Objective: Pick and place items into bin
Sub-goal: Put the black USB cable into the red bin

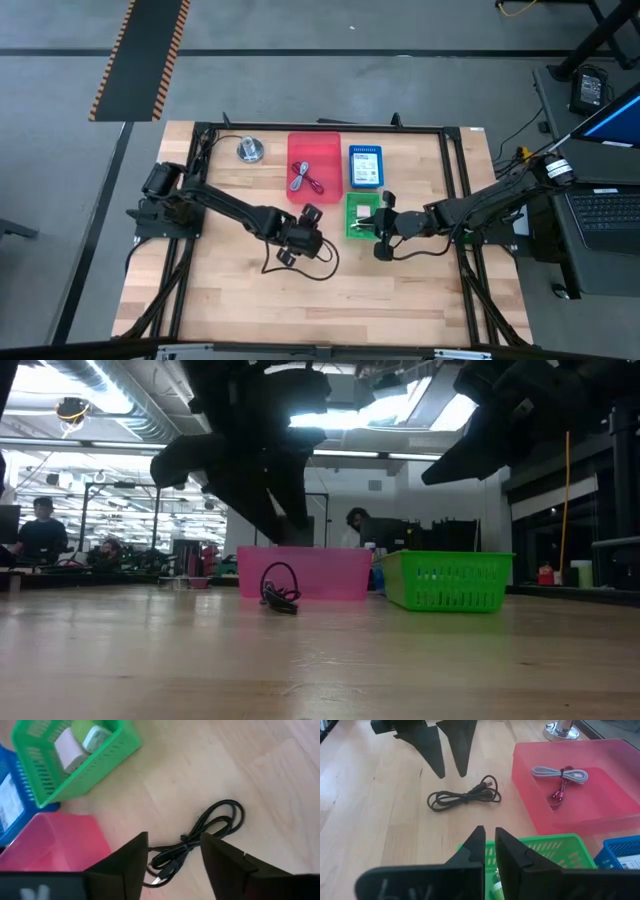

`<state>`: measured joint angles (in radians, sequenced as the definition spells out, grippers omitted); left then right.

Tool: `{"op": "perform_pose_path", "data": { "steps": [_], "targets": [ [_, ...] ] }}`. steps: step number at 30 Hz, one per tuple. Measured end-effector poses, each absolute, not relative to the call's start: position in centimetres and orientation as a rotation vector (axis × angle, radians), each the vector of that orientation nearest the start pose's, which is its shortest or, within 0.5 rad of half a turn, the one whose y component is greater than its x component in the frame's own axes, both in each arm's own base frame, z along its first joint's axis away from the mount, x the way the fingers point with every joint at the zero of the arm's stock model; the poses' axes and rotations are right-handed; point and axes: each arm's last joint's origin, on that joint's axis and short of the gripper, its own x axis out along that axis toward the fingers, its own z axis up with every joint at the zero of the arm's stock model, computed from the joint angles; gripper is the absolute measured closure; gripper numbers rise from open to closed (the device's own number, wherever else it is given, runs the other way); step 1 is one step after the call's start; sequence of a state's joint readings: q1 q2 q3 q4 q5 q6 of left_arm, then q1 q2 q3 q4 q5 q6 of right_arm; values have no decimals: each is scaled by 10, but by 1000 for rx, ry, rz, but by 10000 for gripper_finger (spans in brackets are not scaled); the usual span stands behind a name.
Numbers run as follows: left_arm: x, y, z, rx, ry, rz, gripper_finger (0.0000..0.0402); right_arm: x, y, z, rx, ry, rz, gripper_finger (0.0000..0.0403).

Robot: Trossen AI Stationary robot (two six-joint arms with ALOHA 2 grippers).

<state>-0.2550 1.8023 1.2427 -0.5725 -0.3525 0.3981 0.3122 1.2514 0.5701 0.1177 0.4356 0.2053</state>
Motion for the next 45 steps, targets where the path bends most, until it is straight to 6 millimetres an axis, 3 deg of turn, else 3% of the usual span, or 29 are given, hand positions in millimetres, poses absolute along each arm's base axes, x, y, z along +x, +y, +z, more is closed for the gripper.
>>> {"op": "perform_pose_path", "data": {
  "steps": [4, 17, 26, 31, 39, 45],
  "targets": [
    [354, -79, 184, 693, 1132, -187, 209, 237, 64, 197, -3, 501, -172, 382],
    [365, -59, 142, 739, 1269, -243, 215, 237, 64, 197, 1, 496, -169, 380],
    [367, -46, 138, 627, 1285, -279, 222, 237, 64, 197, -3, 497, -169, 380],
    [367, -45, 137, 609, 1289, -295, 260, 237, 64, 197, -4, 498, -168, 380],
    [365, -48, 136, 591, 1304, -331, 367, 237, 64, 197, -5, 499, -169, 380],
    [364, -49, 135, 559, 1314, -333, 369, 237, 64, 197, -5, 498, -169, 380]
  ]
}}
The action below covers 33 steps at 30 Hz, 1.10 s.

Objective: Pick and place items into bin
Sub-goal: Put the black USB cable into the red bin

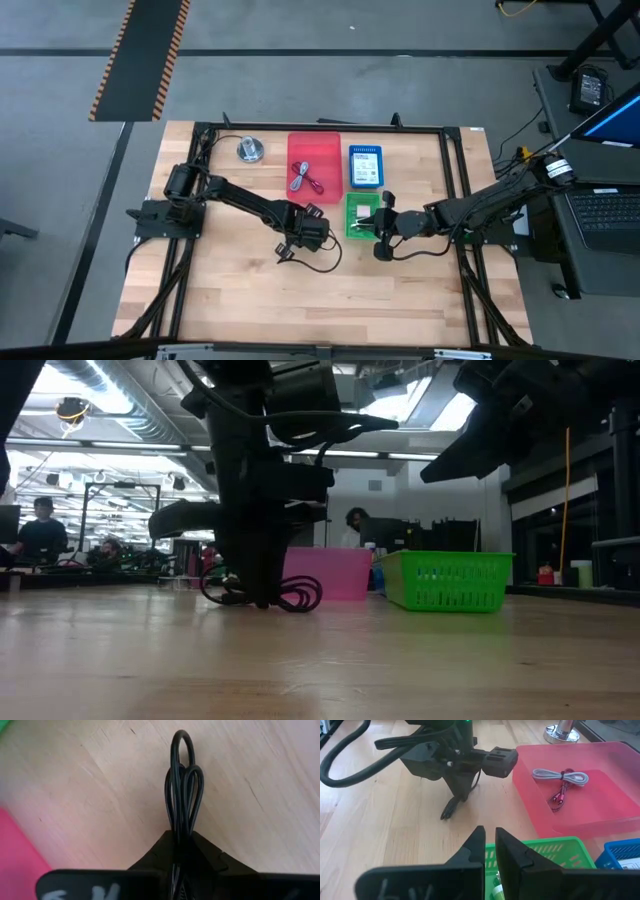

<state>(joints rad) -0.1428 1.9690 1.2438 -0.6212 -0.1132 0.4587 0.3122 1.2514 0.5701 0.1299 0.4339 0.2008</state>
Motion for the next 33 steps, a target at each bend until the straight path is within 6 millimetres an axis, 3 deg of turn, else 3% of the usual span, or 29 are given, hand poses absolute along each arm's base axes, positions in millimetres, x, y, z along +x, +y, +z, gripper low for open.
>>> {"op": "perform_pose_path", "data": {
  "steps": [7, 18, 24, 33],
  "targets": [
    [359, -54, 145, 552, 1287, -354, 369, 237, 64, 197, -5, 499, -169, 379],
    [349, -50, 203, 493, 1111, -327, 369, 232, 62, 185, -9, 507, -172, 379],
    [344, -40, 223, 472, 1040, -288, 369, 231, 62, 184, -11, 508, -171, 379],
    [326, -28, 212, 407, 864, -225, 369, 231, 62, 184, -10, 508, -171, 379]
  ]
}}
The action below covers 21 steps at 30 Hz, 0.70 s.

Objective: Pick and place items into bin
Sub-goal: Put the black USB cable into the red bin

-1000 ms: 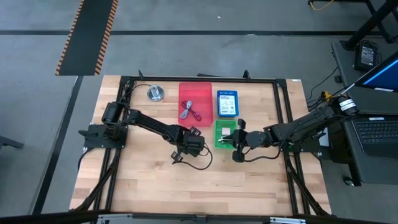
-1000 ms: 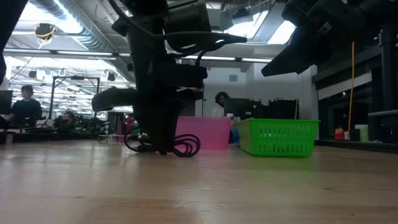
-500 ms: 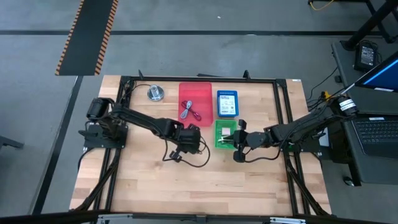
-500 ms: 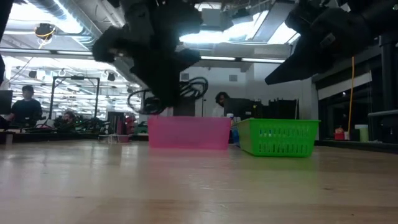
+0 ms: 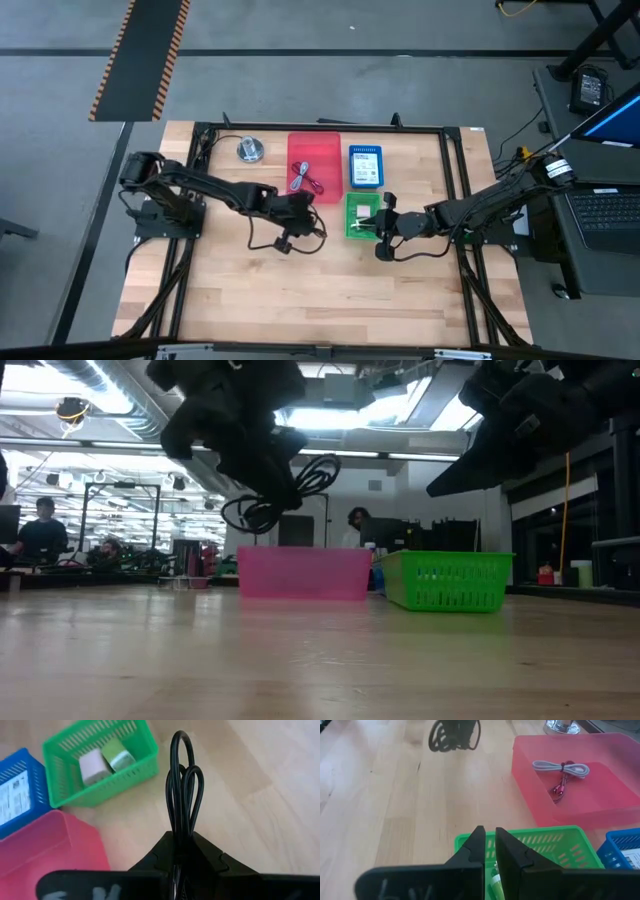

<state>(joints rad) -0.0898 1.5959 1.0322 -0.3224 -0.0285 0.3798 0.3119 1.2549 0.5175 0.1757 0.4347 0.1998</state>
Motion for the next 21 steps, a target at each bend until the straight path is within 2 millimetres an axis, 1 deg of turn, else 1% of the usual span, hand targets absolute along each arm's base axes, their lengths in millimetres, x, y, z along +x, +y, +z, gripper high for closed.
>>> {"op": "perform_pose_path", "data": {
  "steps": [5, 10, 12, 17, 21],
  "targets": [
    [313, -27, 210, 378, 711, -203, 369, 231, 62, 184, -9, 507, -170, 379],
    [299, -20, 213, 264, 523, -218, 369, 232, 63, 186, -1, 487, -166, 380],
    [293, -17, 214, 250, 452, -205, 369, 233, 63, 186, 2, 481, -166, 380],
    [280, -8, 207, 202, 345, -155, 369, 233, 63, 187, 5, 472, -165, 380],
    [275, -5, 200, 186, 292, -138, 369, 233, 63, 188, 6, 466, -164, 380]
  ]
}}
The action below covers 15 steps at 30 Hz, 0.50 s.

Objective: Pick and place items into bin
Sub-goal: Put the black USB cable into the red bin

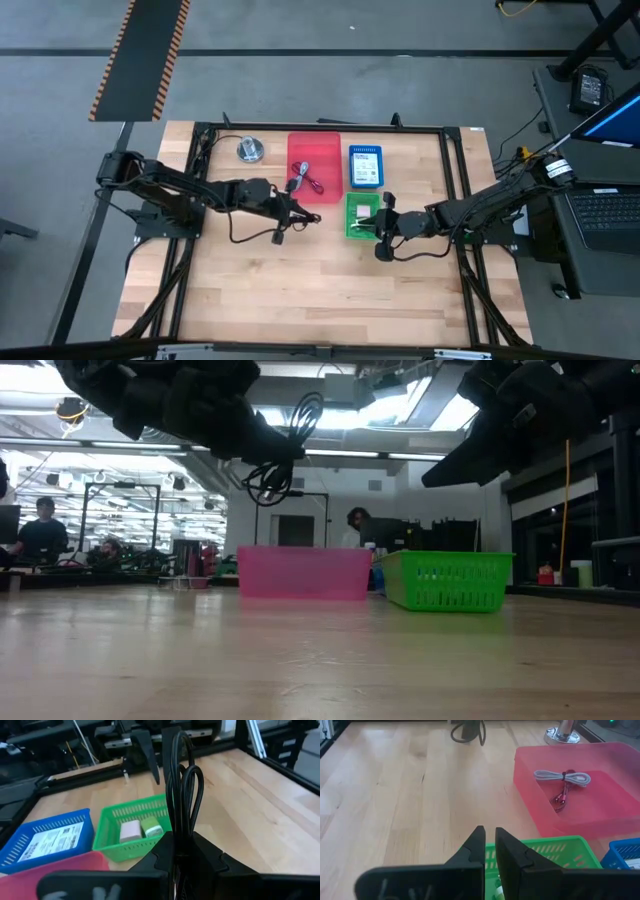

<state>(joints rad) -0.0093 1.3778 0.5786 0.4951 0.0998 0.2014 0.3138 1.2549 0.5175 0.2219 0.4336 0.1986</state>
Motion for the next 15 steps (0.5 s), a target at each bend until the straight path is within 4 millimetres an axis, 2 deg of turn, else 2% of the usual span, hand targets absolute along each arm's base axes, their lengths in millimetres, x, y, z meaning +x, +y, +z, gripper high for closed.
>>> {"op": "perform_pose_path", "data": {
  "steps": [5, 15],
  "targets": [
    [276, -5, 199, 165, 291, -92, 369, 233, 63, 188, 5, 465, -164, 380],
    [274, 6, 200, 135, 309, 302, 369, 234, 63, 188, 7, 458, -164, 380]
  ]
}}
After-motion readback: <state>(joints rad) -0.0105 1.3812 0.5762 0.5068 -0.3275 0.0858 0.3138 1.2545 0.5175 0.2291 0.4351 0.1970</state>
